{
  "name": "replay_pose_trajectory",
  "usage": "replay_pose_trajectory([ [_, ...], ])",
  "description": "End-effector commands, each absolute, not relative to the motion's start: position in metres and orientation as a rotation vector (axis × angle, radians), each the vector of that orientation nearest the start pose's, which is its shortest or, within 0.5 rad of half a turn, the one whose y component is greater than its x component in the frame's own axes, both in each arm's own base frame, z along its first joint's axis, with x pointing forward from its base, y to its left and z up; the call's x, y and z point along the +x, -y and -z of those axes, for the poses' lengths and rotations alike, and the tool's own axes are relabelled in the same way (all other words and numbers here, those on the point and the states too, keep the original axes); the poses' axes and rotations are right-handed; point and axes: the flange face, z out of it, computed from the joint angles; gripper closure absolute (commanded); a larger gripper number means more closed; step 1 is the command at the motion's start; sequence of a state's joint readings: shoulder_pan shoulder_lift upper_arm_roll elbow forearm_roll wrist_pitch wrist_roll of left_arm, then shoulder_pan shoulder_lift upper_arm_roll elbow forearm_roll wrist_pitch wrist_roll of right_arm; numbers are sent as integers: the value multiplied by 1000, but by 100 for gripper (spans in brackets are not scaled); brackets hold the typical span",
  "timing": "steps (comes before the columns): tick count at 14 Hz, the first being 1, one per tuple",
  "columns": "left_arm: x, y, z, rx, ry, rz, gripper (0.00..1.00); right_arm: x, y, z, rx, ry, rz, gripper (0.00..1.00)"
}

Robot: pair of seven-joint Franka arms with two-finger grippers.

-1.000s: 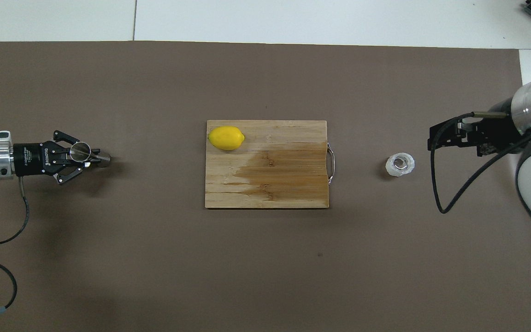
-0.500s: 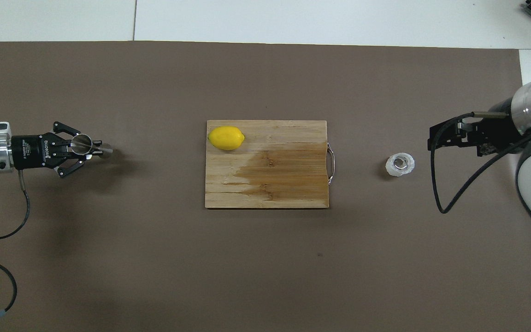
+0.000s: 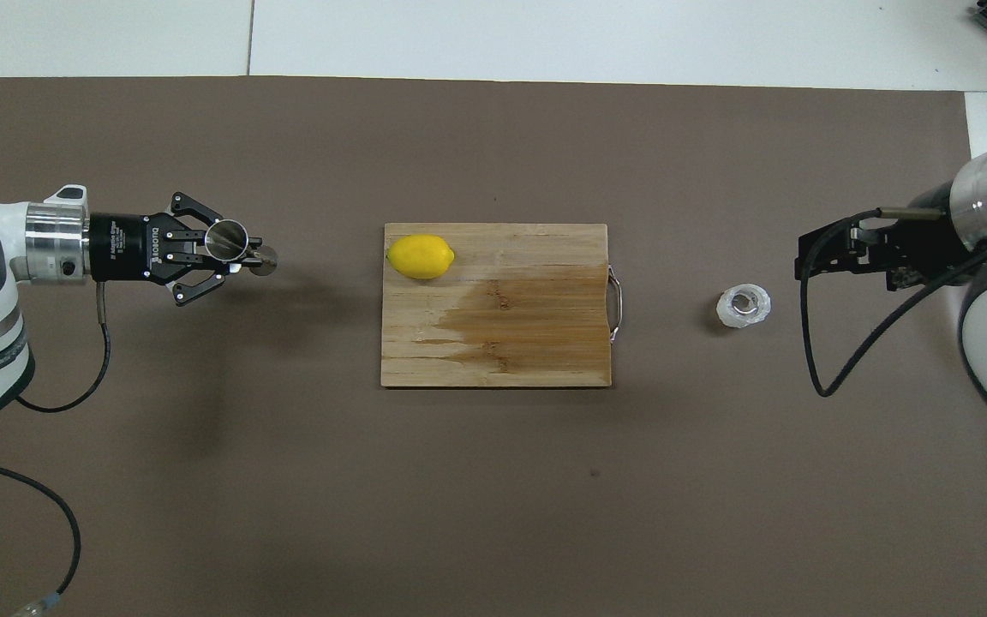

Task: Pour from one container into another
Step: 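Carry the jigger over the cutting board with the left gripper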

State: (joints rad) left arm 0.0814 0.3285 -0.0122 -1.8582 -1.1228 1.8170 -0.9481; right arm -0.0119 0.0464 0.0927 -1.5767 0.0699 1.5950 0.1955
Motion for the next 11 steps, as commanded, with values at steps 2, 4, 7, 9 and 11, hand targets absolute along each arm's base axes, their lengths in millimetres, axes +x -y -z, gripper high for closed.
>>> replay_pose_trajectory([
  [2,616,102,-376,1556,-1519,870,100,566,-52,-598,-3038,-211,-68,0],
  [4,617,140,-377,1513,-1513,856,100,566,-52,-598,-3038,-211,-68,0],
  [7,607,201,-372,1543,-1508,821,100,566,-52,-598,-3038,-211,-68,0],
  [9,597,235,-371,1525,-1503,829,100,566,-52,-598,-3038,-211,-70,0],
  [11,588,264,-365,1464,-1537,808,100,566,-52,-598,-3038,-211,-70,0],
])
